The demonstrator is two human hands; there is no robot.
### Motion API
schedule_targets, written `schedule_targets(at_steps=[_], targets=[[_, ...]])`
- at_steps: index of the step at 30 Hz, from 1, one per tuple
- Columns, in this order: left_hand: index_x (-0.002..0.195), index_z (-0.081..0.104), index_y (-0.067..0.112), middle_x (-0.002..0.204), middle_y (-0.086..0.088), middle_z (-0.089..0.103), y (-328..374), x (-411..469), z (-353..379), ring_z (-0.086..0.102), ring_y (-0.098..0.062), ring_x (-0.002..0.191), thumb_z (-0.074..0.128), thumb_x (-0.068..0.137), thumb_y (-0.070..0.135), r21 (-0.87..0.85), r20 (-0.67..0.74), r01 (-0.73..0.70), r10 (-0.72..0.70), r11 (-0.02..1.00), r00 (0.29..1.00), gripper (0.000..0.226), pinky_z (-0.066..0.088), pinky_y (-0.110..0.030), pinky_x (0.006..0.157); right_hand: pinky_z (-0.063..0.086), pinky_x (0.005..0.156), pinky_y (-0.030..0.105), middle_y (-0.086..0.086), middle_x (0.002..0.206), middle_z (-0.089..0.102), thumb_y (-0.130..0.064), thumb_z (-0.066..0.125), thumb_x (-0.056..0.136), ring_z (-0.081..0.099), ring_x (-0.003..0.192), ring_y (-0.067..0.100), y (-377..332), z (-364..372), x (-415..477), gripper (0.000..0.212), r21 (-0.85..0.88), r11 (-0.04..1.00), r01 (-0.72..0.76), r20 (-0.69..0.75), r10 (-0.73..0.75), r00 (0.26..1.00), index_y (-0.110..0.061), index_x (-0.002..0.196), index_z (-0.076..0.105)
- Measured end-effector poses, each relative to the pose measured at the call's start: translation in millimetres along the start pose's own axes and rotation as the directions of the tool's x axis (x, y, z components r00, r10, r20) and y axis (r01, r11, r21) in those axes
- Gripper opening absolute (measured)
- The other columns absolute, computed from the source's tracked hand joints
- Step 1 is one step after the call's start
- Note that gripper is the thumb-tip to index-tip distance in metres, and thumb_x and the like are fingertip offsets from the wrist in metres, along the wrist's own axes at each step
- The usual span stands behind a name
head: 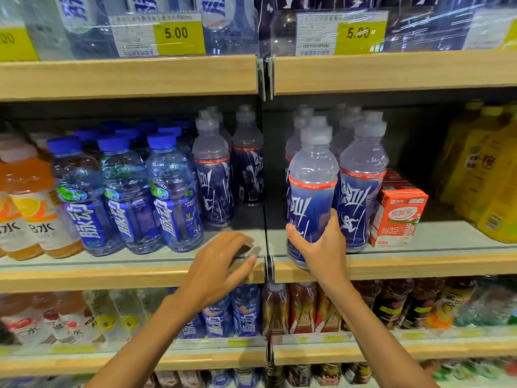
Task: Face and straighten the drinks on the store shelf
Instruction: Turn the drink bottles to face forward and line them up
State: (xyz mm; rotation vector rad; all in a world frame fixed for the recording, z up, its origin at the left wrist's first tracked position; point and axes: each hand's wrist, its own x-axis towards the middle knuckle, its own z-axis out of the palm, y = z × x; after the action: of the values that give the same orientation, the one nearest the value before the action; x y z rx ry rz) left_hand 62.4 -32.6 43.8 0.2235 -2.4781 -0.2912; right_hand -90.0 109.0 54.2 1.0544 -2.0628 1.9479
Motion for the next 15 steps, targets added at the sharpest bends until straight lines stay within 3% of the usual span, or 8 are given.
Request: schedule_targets(at_steps=[4, 7, 12, 15], targets=[[0.108, 0.065, 0.012, 0.108, -0.001, 0.063, -7.2, -1.4, 8.0, 0.061, -0.017, 0.096, 0.041, 0.095, 0.042, 0.176, 0.075, -0.125, 0.114, 0.976, 0.991, 0.041, 0.052, -0.031, 0.075, 0.043, 0.07, 0.009, -0.002, 0.094, 0.054, -0.032, 0.078, 0.075, 0.058, 0.087, 0.018, 1.4, 6.2, 0.8, 0.056, -0.067, 0.998, -0.015, -0.022, 0.014, 1.0, -0.014, 0.115, 0.043], [0.109, 0.065, 0.012, 0.108, -0.001, 0.062, -10.1, -2.4, 9.8, 0.06, -0.015, 0.096, 0.041, 0.096, 0.042, 0.173, 0.062, -0.133, 0.124, 0.976, 0.99, 0.04, 0.051, -0.027, 0.076, 0.041, 0.088, 0.011, -0.001, 0.118, 0.049, -0.034, 0.076, 0.077, 0.051, 0.107, 0.011, 2.9, 0.6, -12.5, 0.074, -0.093, 0.995, -0.027, -0.003, 0.027, 1.0, -0.013, 0.135, 0.034], [0.108, 0.065, 0.012, 0.106, -0.001, 0.062, -8.6, -1.6, 8.6, 0.06, -0.015, 0.094, 0.041, 0.095, 0.042, 0.17, 0.061, -0.134, 0.126, 0.976, 0.99, 0.041, 0.051, -0.027, 0.074, 0.039, 0.094, 0.018, -0.005, 0.119, 0.044, -0.026, 0.075, 0.08, 0.047, 0.112, 0.011, 5.5, -4.3, -35.3, 0.062, -0.236, 0.97, 0.06, -0.129, -0.093, 0.987, -0.01, 0.131, 0.044], [0.108, 0.066, 0.011, 0.106, -0.001, 0.063, -7.1, -1.5, 7.1, 0.06, -0.015, 0.094, 0.041, 0.095, 0.042, 0.16, 0.063, -0.127, 0.118, 0.979, 0.991, 0.041, 0.052, -0.027, 0.074, 0.031, 0.092, 0.001, -0.003, 0.121, 0.046, -0.026, 0.072, 0.082, 0.042, 0.111, 0.003, 3.7, 2.8, -30.1, 0.061, -0.268, 0.963, 0.032, -0.156, -0.076, 0.985, -0.008, 0.133, 0.044]])
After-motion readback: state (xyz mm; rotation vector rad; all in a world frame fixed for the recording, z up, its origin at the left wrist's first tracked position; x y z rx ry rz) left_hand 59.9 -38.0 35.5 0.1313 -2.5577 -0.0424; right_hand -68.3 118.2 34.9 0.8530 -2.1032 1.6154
